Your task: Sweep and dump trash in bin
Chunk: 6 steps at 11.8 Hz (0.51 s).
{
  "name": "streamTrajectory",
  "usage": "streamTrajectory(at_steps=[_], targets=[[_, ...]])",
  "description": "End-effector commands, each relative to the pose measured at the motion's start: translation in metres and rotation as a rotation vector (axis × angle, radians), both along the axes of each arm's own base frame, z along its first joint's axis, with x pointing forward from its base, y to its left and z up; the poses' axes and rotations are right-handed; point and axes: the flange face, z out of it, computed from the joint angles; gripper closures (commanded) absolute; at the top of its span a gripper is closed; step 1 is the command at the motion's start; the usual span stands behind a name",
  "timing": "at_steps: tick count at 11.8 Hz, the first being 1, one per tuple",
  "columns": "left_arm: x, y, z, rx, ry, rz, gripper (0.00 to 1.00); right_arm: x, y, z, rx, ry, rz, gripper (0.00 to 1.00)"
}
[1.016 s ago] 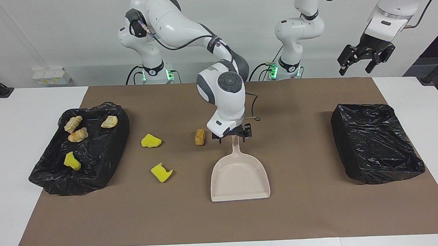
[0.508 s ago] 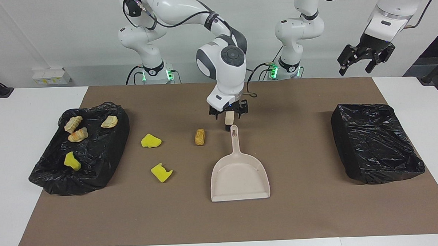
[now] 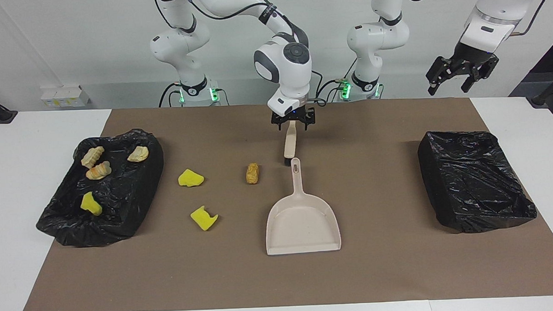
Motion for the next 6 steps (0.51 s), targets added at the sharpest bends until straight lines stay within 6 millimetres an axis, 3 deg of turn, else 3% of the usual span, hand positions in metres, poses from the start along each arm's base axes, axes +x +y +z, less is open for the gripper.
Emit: streamTrajectory(at_steps=[1, 6], targets=[[-0.004, -0.003, 0.004, -0.002, 0.01, 0.005, 0.0, -0.023, -0.009, -0.016, 0.002, 0.014, -0.057, 0.14], [-0.004, -0.004, 0.003, -0.002, 0.014, 0.011, 0.0, -0.071, 0.001, -0.019, 0.032, 0.086, -0.051, 0.29]])
